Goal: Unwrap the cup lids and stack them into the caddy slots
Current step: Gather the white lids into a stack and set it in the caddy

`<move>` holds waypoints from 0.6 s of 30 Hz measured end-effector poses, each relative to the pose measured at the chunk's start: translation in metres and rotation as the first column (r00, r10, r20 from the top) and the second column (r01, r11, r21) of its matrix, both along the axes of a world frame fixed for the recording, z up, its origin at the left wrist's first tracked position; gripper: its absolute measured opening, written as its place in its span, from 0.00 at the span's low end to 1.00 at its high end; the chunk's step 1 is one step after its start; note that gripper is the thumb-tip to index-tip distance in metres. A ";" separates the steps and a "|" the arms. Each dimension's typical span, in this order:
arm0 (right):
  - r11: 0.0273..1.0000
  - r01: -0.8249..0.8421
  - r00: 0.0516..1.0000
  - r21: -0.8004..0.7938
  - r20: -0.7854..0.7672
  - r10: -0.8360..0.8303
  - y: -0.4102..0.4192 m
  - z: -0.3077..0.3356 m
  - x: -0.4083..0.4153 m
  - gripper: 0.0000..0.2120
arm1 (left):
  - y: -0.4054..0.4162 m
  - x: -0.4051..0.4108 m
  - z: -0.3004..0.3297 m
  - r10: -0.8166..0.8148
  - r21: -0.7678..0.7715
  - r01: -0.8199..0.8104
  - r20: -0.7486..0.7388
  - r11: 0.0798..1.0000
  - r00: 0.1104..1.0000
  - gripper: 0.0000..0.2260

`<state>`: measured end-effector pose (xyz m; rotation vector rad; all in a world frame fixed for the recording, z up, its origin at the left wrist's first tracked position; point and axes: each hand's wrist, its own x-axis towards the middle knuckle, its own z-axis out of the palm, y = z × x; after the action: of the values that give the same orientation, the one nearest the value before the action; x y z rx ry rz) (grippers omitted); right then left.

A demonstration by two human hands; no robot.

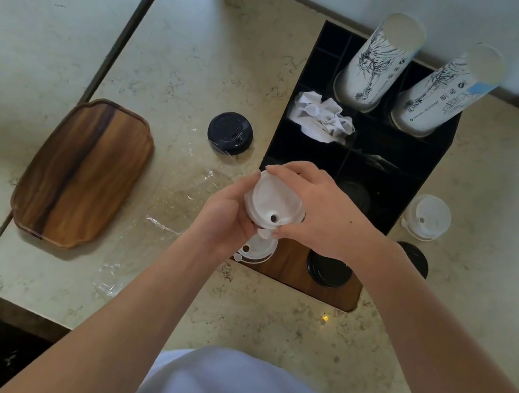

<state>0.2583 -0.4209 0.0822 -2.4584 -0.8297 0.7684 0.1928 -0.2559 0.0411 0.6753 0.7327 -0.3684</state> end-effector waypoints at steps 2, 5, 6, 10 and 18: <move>1.000 -0.003 1.000 -0.007 0.031 0.004 0.000 -0.003 -0.001 0.45 | 0.000 0.001 -0.002 0.004 0.012 -0.004 -0.007 1.000 1.000 0.20; 0.996 -0.014 0.996 -0.084 0.084 0.021 0.001 -0.012 -0.001 0.45 | -0.008 0.007 -0.003 -0.015 0.023 0.016 -0.050 1.000 0.999 0.20; 0.992 -0.006 0.996 -0.122 0.088 0.017 0.002 -0.015 0.000 0.45 | -0.012 0.009 -0.004 -0.025 0.028 0.027 -0.060 0.999 0.998 0.20; 0.980 0.024 0.998 -0.199 0.055 -0.013 0.006 -0.024 0.016 0.48 | -0.022 0.029 -0.007 -0.037 0.082 0.041 -0.052 0.996 0.998 0.17; 0.935 0.073 0.996 -0.348 0.073 -0.051 0.032 -0.046 0.050 0.50 | 0.003 0.012 -0.005 0.039 0.506 0.009 -0.084 0.862 0.996 0.06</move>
<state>0.3088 -0.3889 0.0357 -2.8217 -0.6801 0.8847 0.2047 -0.2533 0.0356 1.1568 0.9339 -0.1885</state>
